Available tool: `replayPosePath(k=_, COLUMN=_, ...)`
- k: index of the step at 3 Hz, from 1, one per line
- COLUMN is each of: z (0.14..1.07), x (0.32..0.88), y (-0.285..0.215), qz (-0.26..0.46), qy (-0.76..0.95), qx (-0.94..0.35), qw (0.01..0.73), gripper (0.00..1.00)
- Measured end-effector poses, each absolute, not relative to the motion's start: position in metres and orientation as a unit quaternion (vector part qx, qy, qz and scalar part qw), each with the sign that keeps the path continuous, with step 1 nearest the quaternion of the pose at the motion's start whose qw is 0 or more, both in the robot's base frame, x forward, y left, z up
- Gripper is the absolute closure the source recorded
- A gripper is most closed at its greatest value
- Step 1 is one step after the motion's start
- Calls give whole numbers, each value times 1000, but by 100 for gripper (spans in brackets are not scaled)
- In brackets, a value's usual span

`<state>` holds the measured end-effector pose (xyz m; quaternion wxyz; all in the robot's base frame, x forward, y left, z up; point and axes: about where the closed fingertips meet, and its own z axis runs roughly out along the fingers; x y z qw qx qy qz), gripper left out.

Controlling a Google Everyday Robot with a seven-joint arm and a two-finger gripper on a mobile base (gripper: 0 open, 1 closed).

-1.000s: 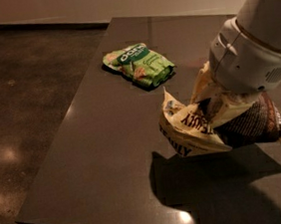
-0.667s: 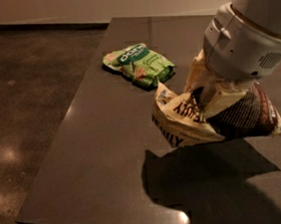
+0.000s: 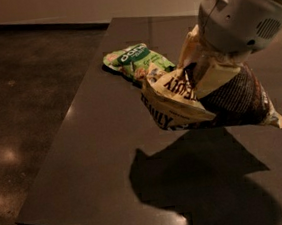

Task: Pick brown chip bag

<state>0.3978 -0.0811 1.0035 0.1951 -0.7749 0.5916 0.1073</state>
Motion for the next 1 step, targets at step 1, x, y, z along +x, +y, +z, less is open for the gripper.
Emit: replayPosePath(k=1, z=1004, x=398, y=-81, qz=107, qy=592, qx=-775, qw=195, gripper=100)
